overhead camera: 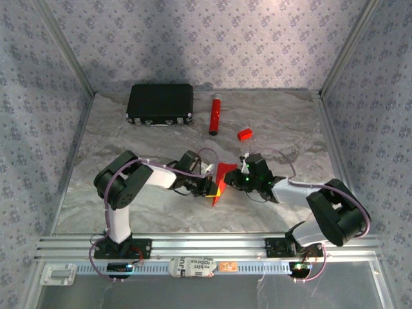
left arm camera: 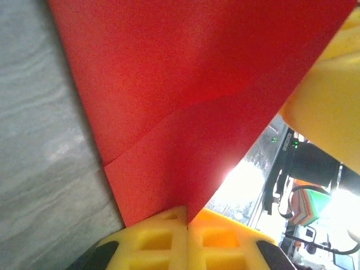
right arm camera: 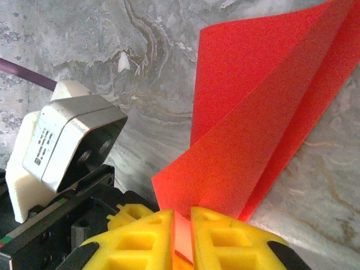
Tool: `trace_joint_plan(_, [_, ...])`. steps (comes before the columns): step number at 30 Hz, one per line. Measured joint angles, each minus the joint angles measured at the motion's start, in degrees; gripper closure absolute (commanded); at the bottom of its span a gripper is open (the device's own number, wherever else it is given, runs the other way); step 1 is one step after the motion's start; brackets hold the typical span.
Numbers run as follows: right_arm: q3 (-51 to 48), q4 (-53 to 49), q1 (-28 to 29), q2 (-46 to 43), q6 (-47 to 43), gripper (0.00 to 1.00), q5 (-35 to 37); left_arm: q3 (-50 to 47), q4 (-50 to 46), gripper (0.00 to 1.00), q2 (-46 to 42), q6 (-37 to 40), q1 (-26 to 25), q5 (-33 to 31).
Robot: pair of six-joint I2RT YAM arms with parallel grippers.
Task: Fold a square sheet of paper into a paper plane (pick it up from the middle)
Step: Fold the wing for the fifth time at the center of the table.
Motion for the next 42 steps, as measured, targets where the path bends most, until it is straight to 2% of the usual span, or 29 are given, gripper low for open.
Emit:
trace_joint_plan(15, [1.70, 4.42, -1.84, 5.09, 0.57, 0.86, -3.45, -4.15, 8.79, 1.00, 0.13, -6.51, 1.66, 1.40])
trace_joint_plan(42, [5.29, 7.69, -2.73, 13.31, 0.59, 0.86, -8.39, -7.85, 16.96, 1.00, 0.09, -14.03, 2.40, 0.52])
